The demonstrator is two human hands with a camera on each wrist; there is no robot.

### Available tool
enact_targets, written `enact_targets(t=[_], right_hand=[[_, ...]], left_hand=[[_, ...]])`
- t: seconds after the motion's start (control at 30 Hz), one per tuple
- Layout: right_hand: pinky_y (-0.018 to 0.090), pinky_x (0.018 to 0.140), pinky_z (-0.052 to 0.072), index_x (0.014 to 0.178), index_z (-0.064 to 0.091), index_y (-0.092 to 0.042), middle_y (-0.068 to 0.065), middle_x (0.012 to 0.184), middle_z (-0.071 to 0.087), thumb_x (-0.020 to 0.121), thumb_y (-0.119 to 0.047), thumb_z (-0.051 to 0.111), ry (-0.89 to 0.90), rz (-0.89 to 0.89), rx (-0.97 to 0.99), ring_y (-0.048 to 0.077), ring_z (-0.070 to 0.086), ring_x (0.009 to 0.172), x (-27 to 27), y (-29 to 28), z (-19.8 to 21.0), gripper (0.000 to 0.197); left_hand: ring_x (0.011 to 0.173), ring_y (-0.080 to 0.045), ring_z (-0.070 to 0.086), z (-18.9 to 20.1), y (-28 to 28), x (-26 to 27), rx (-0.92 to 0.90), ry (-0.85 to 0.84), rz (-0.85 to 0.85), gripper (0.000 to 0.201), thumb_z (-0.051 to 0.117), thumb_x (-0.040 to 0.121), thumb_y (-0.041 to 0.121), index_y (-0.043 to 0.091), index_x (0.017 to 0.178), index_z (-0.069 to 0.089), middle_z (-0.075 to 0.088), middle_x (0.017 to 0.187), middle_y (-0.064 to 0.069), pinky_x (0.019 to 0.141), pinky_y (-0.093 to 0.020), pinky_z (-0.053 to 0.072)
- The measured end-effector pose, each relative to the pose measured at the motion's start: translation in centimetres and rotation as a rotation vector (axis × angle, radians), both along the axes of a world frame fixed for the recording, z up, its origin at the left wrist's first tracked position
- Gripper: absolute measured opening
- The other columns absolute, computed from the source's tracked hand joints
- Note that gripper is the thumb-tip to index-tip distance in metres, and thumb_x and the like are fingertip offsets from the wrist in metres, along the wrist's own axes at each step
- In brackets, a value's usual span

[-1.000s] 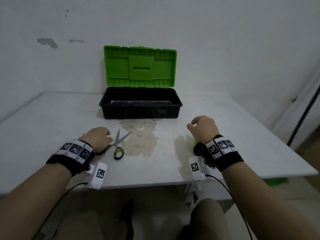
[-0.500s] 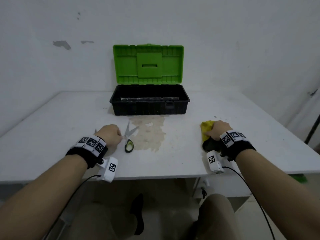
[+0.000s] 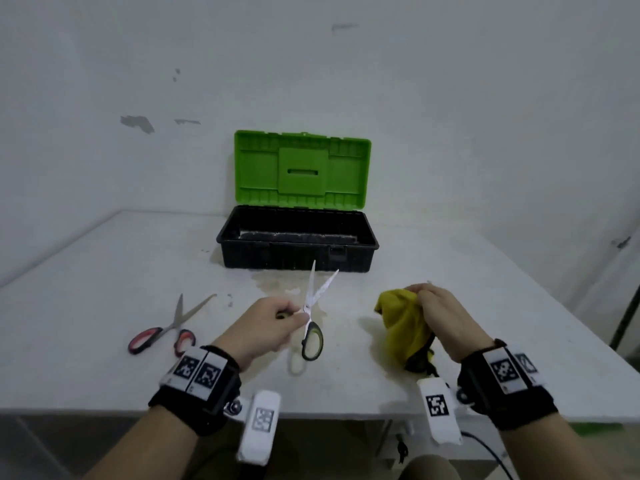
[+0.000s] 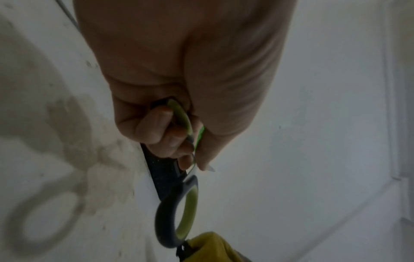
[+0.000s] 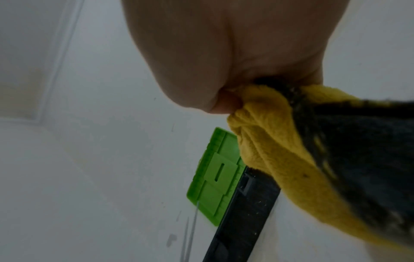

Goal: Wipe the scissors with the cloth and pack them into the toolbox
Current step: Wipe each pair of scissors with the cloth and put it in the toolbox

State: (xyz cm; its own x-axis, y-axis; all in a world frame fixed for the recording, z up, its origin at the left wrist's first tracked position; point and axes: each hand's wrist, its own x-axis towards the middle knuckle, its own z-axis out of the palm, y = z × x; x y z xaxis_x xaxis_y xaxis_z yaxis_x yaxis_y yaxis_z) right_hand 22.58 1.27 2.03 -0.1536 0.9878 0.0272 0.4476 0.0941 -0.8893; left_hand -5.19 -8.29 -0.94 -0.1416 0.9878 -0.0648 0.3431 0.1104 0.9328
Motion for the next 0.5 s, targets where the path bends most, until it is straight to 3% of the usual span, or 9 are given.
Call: enact_targets(t=[0.1, 0.2, 0.3, 0.4, 0.5], right_hand=[[0.039, 0.086, 0.054, 0.097, 0.071, -0.018, 0.002, 0.099, 0.071, 0.094, -0.027, 0.048, 0.055, 0.088, -0.041, 0.019, 0.065, 0.095, -0.6, -2.5, 0.4, 0.024], [0.032, 0.08, 0.057, 0.095, 0.071, -0.025, -0.005, 0.092, 0.072, 0.09, -0.024, 0.059, -0.071, 0.214, 0.04, 0.012, 0.067, 0.088, -0.9, -4.2, 0.5, 0.013], [0.027, 0.081, 0.053, 0.092, 0.071, -0.03, -0.012, 0.092, 0.07, 0.091, -0.029, 0.06, -0.184, 0.277, 0.184, 0.004, 0.064, 0.088, -1.1, -4.9, 0.7, 0.011], [0.028, 0.081, 0.051, 0.095, 0.067, -0.028, -0.013, 0.092, 0.068, 0.094, -0.031, 0.056, -0.228, 0.352, 0.243, 0.003, 0.062, 0.088, -2.0, -5.4, 0.5, 0.011], [0.027, 0.07, 0.049, 0.103, 0.053, -0.026, -0.007, 0.088, 0.064, 0.096, -0.031, 0.053, -0.18, 0.377, 0.233, 0.005, 0.059, 0.076, -3.1, -5.7, -0.1, 0.008]], left_hand=[[0.05, -0.004, 0.047, 0.0, -0.6, 1.3, 0.05, 0.043, -0.008, 0.022, 0.068, 0.093, 0.032, 0.011, 0.084, 0.07, 0.053, 0.058, 0.008, 0.048, -0.018, 0.039], [0.046, -0.001, 0.044, 0.1, -1.0, 1.9, 0.091, 0.082, -0.047, 0.025, 0.07, 0.091, 0.034, 0.013, 0.078, 0.069, 0.05, 0.051, 0.011, 0.049, -0.016, 0.038], [0.05, -0.004, 0.045, -0.1, -1.1, 2.0, 0.115, 0.148, -0.066, 0.029, 0.074, 0.087, 0.041, 0.014, 0.076, 0.07, 0.051, 0.054, 0.01, 0.057, -0.026, 0.041], [0.051, -0.002, 0.046, -0.5, -1.1, 2.4, 0.127, 0.21, -0.069, 0.031, 0.074, 0.085, 0.044, 0.016, 0.072, 0.069, 0.052, 0.055, 0.012, 0.059, -0.028, 0.042], [0.051, -0.003, 0.046, -0.8, -1.1, 2.8, 0.128, 0.211, -0.066, 0.031, 0.074, 0.085, 0.043, 0.015, 0.073, 0.069, 0.053, 0.057, 0.01, 0.059, -0.028, 0.043]])
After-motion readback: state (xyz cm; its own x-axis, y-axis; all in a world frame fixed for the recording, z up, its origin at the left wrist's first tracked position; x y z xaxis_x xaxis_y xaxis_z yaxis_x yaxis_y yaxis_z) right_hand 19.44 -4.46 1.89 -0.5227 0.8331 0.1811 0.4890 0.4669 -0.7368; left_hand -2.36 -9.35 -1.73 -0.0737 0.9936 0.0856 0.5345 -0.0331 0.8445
